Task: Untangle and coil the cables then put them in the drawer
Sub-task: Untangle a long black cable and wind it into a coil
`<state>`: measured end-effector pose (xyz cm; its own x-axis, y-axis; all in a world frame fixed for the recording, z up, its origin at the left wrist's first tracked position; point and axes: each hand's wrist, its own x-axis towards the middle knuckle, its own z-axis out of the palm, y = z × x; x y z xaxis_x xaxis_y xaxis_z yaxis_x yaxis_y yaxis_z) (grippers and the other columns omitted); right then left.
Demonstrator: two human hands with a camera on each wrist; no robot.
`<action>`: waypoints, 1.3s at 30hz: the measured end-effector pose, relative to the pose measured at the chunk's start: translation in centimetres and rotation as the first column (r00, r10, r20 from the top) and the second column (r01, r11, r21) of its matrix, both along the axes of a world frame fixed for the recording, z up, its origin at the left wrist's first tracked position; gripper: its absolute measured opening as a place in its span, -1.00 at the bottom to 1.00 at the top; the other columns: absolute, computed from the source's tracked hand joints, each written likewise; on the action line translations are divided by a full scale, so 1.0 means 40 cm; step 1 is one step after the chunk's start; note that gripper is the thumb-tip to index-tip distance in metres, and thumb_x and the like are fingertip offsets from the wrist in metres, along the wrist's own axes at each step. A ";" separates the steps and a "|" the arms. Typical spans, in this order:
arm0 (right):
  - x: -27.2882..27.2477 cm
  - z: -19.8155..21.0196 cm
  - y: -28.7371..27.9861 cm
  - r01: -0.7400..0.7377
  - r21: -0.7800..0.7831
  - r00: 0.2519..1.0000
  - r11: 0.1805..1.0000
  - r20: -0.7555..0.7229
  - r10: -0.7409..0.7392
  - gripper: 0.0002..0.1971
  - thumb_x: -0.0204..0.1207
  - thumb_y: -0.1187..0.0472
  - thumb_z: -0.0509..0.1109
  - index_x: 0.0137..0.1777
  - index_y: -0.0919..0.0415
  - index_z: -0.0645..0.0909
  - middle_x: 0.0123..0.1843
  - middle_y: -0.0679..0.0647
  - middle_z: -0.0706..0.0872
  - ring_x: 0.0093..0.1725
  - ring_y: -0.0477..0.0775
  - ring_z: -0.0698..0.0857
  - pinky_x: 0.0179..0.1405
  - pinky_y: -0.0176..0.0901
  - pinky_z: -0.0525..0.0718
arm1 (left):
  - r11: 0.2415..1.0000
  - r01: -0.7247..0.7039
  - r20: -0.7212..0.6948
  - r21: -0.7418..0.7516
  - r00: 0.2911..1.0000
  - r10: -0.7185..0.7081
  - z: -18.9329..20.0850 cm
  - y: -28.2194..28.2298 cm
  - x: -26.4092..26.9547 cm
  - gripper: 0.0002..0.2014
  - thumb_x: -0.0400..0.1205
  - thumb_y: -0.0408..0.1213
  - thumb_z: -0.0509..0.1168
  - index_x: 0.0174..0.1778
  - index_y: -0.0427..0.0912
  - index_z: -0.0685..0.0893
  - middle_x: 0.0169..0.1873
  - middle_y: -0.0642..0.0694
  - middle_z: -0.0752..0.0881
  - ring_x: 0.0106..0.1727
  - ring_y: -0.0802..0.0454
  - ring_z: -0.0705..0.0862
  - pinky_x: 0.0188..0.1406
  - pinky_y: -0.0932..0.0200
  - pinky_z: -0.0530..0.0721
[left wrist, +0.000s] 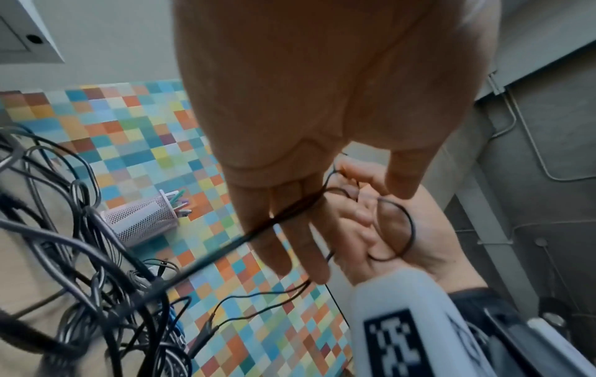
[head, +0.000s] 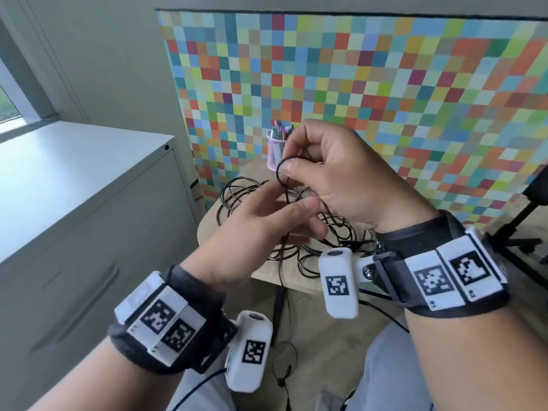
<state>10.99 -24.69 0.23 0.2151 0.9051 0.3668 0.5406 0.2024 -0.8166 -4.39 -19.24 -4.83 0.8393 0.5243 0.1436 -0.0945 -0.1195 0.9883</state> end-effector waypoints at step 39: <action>-0.005 -0.030 -0.066 -0.145 0.141 0.630 0.979 -0.750 0.202 -0.94 0.74 0.29 0.24 0.04 0.18 0.53 -0.17 0.31 0.84 -0.10 0.36 0.86 -0.09 0.12 0.84 | 0.776 -0.395 -0.132 0.492 0.847 0.515 0.001 0.141 -0.077 -0.68 0.78 0.04 0.27 0.39 0.09 0.75 0.11 0.10 0.86 0.14 0.29 0.79 0.38 0.05 0.69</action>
